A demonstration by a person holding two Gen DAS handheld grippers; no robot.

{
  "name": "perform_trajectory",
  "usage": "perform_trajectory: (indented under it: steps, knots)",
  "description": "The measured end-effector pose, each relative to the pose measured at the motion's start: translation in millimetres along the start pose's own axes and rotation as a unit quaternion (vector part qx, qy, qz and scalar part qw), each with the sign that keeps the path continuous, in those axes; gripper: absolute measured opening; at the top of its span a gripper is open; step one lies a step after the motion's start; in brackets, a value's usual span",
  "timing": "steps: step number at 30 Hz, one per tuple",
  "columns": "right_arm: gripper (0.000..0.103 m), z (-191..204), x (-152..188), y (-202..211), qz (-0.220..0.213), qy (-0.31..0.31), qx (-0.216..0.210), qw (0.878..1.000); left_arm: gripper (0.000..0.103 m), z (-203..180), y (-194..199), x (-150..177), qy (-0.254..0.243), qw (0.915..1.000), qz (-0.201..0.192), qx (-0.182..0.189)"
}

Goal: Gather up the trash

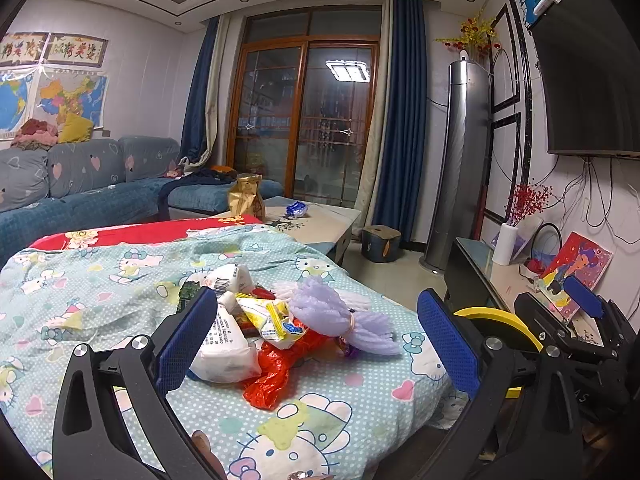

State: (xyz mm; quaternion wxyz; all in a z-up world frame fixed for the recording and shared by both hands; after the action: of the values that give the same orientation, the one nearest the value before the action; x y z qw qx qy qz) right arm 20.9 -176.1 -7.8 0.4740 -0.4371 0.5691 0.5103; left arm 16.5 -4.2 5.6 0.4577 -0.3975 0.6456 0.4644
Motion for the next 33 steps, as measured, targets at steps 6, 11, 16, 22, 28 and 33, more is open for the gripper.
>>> perform_trajectory:
  steps: [6, 11, 16, 22, 28, 33]
  knots:
    - [0.093, 0.0, 0.3, -0.3, 0.000, 0.000, 0.000, 1.000, 0.097, 1.9, -1.3, 2.2, 0.001, 1.0000, 0.000, 0.001]
    - [0.093, 2.1, 1.7, -1.1, 0.003, 0.001, 0.000, 1.000, 0.097, 2.2, -2.0, 3.1, 0.000, 1.0000, 0.000, 0.001]
    - [0.093, 2.8, 3.8, -1.2, 0.005, 0.002, -0.001, 1.000, 0.097, 2.2, -1.0, 2.8, 0.001, 1.0000, 0.000, 0.001]
    - [0.093, 3.0, 6.9, -3.7, 0.010, -0.001, -0.009, 1.000, 0.097, 3.9, -1.3, 3.0, 0.002, 1.0000, 0.002, -0.001]
    - [0.093, 0.1, 8.0, -7.2, 0.017, -0.002, -0.014, 1.000, 0.097, 7.0, -6.3, 8.1, 0.006, 1.0000, 0.007, 0.003]
    - [0.093, -0.9, 8.9, -8.3, 0.021, -0.001, -0.014, 1.000, 0.097, 7.0, -12.5, 12.8, 0.005, 0.9999, 0.013, 0.005]
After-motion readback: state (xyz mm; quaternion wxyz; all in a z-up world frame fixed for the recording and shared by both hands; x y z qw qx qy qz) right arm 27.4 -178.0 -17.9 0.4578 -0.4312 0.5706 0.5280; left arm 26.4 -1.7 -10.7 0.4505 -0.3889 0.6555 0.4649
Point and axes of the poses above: each gripper's, at about its wrist camera, not at the fingertips, and y roughly against the way its jaws point, z to its left, x to its underside, the point moved 3 cm from there along -y, roughly the way its jaws point, and after that the axes turned 14 degrees about x, right-handed, at the moved point
